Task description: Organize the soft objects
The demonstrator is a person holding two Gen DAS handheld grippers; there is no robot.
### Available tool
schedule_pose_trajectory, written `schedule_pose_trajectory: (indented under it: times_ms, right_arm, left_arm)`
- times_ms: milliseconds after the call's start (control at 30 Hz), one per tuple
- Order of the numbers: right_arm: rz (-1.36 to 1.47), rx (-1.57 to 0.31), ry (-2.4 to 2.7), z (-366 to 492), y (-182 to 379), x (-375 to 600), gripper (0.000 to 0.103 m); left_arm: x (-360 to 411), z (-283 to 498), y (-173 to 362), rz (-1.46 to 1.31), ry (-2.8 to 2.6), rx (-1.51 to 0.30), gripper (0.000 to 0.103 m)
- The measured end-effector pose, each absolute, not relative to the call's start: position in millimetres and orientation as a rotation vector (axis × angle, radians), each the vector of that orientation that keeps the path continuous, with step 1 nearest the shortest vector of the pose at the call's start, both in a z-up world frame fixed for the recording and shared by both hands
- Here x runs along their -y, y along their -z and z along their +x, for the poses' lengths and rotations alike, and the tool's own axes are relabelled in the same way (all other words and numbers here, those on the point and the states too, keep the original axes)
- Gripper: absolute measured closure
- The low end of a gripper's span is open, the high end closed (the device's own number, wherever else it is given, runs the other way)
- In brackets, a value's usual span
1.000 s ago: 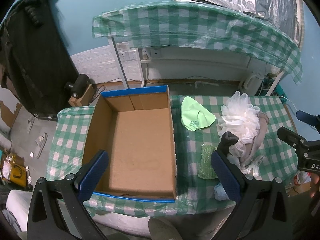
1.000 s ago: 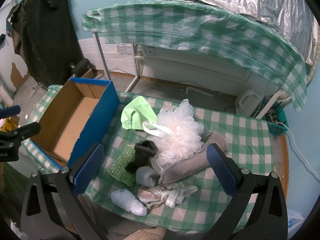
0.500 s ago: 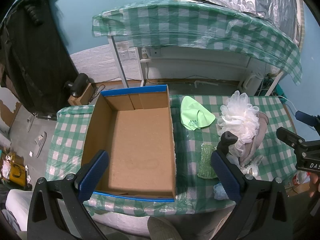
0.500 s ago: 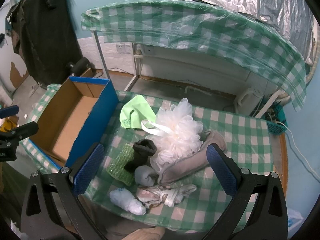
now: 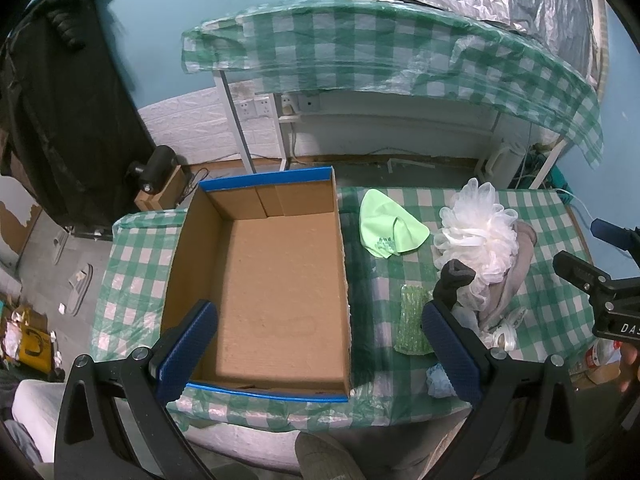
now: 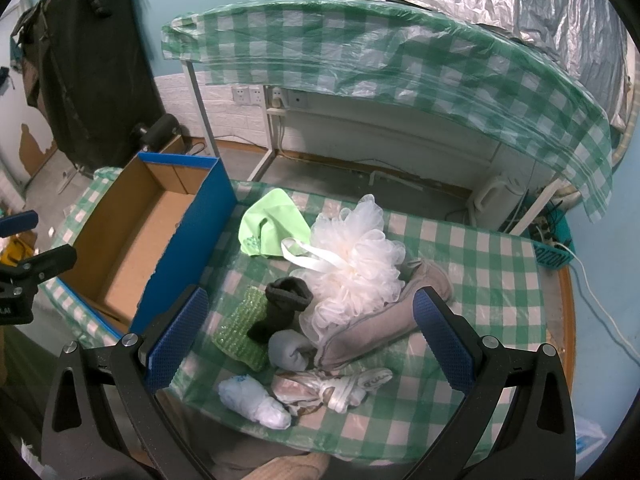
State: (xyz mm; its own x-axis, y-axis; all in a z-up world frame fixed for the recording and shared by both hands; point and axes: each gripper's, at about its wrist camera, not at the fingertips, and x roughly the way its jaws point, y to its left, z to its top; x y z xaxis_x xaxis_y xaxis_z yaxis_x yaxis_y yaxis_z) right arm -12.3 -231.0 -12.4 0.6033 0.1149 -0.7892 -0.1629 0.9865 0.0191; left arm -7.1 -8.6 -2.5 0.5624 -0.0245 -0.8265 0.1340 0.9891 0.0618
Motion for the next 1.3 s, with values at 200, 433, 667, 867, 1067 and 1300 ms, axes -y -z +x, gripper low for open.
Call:
schedule_pose_trajectory:
  times_ms: [200, 433, 667, 867, 1067, 1300]
  right_arm:
    - [-0.058, -0.911, -0.160, -12.6, 13.3, 232.1, 0.001]
    - [-0.056, -0.912, -0.158, -13.1, 14.0, 233.9, 0.001]
    - [-0.056, -0.915, -0.156, -13.6, 15.4, 237.7, 0.001]
    - [-0.040, -0.922, -0.125, -11.5, 19.9, 254.6, 0.001]
    - [-0.003, -0.946, -0.061, -1.6, 25.0, 279.2, 0.001]
    - [0.009, -1.025, 0.022, 13.6, 51.0, 307.5, 0.001]
  left_arm:
    - [9.1, -7.4, 5.4, 0.115, 0.098, -0.980, 0.000]
    - [8.6, -6.1, 5.2, 0.121, 0.099, -0.981, 0.000]
    - [7.9, -6.3, 8.3, 0.119, 0.096, -0.989, 0.000]
    - [10.0, -0.7, 20.7, 0.127, 0.085, -1.027, 0.000]
    - [17.4, 11.8, 30.1, 0.124, 0.099, -1.073, 0.000]
    - [36.8, 19.1, 41.1, 0.149, 0.129, -1.122, 0.000]
